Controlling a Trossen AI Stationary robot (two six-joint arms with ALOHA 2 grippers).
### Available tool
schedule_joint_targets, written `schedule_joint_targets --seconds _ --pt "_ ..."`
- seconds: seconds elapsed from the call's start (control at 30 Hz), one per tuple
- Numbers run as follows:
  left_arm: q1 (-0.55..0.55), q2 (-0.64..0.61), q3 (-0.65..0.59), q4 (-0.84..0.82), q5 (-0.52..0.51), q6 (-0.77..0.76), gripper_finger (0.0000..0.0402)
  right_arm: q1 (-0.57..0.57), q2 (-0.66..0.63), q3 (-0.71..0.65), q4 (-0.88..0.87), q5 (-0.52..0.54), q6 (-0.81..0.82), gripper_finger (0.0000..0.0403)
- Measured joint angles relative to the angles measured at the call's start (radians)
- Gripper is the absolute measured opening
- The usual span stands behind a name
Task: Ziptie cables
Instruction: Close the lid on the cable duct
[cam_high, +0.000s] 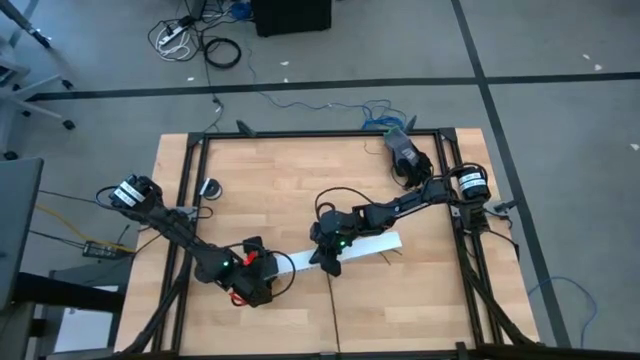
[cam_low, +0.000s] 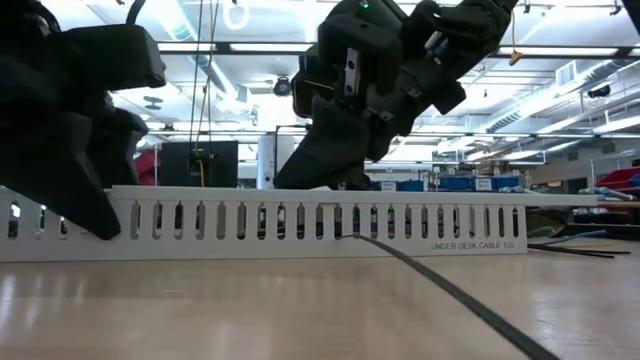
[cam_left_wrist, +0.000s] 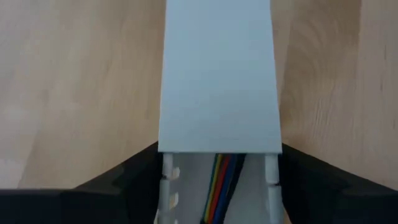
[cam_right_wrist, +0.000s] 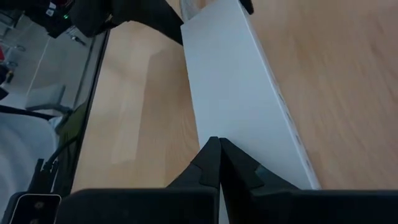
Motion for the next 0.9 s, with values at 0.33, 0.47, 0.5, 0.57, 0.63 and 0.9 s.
schedule_joint_targets --seconds 0.33,0.47,0.5,0.57,0.63,0.9 --pt "0.022 -0.001 0.000 0.005 0.024 0.022 0.0264 0.000 0.000 0.003 -0.014 0.031 -0.014 0.0000" --pt "0.016 -0.001 0.000 -0.003 0.056 0.023 0.0264 -0.002 -0.001 0.004 -0.034 0.032 -0.014 0.0000" --pt "0.010 -0.002 0.000 -0.003 0.061 0.023 0.0264 -0.002 -0.001 0.004 -0.036 0.031 -0.014 0.0000" --pt "-0.001 -0.004 0.000 -0.008 0.069 0.021 0.0264 -0.003 -0.001 0.004 -0.037 0.031 -0.014 0.0000" --pt "-0.010 -0.004 0.000 -0.017 0.069 0.009 0.0264 -0.003 -0.001 0.004 -0.038 0.028 -0.014 0.0000" --pt "-0.041 -0.005 0.001 -0.068 0.075 -0.053 0.0264 -0.004 -0.001 0.003 -0.038 0.024 -0.013 0.0000"
